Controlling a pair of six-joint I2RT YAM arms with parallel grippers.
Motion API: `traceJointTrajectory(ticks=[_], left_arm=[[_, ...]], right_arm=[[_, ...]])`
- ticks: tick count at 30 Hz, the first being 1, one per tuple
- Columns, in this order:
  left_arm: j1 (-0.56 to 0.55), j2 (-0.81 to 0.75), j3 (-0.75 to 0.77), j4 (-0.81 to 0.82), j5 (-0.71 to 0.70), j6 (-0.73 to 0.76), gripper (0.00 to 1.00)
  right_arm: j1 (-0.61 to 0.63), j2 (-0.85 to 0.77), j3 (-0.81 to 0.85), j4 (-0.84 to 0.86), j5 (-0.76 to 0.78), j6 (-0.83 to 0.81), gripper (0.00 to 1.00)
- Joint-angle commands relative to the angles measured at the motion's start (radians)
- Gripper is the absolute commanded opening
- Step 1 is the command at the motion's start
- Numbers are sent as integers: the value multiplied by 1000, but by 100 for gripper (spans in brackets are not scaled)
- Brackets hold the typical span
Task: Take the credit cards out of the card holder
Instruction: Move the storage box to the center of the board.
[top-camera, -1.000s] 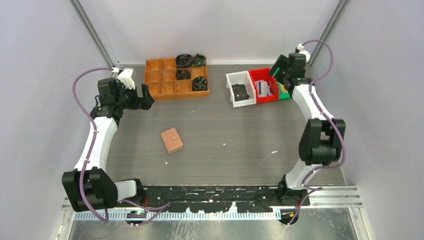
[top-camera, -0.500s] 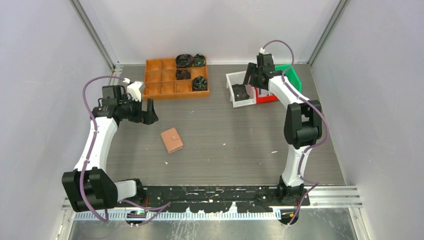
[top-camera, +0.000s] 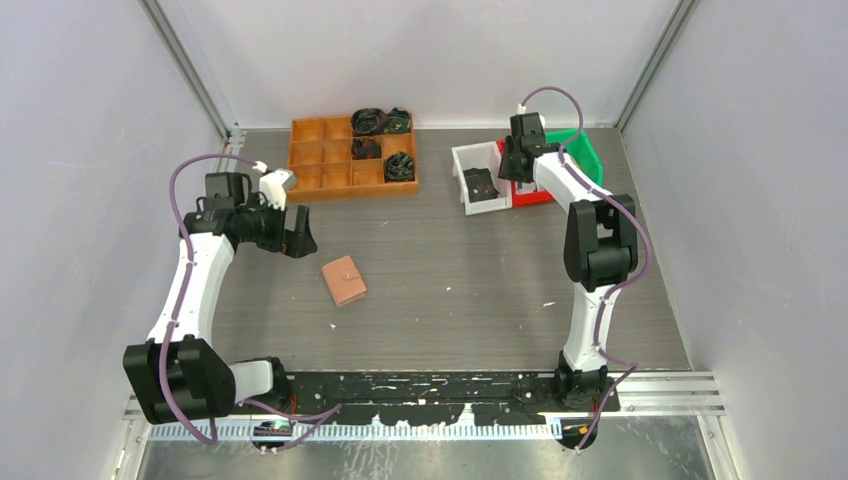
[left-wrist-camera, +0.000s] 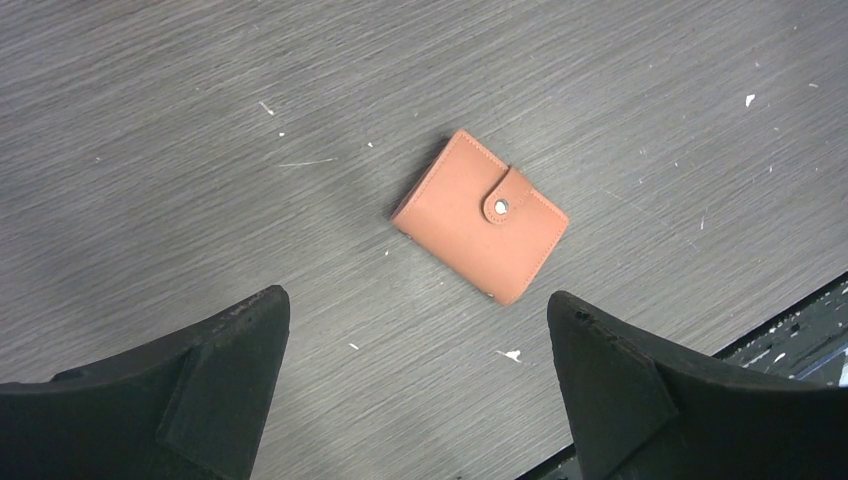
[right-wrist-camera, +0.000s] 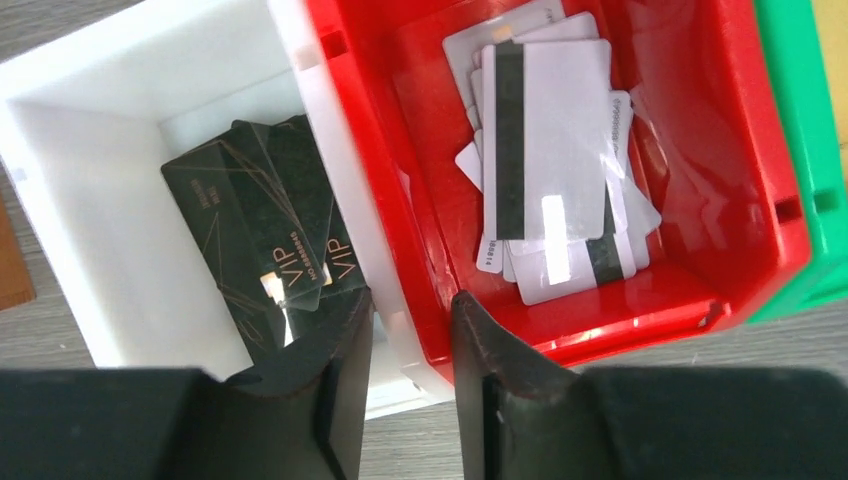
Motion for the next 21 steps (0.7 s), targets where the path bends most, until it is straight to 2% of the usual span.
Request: traceJointTrajectory(ticks=[1,2,6,10,21], left_arm=[[5,-31,41,-24,15,52,100],[6,-30,41,-24,12,56,100],[5,-31,50,-27,2,62,100],[6,-34,48,-26,6,70,100],[6,-41,43,-38,15,80,100]], right_arm=[[26,-13,6,19,51,-10,27],[33,-25,-17,35,65,-4,22],[60,-95,-147,104,115,24,15],[87,-177,-267,157,121,38,12],[240,-392,-519,145,179,128,4]])
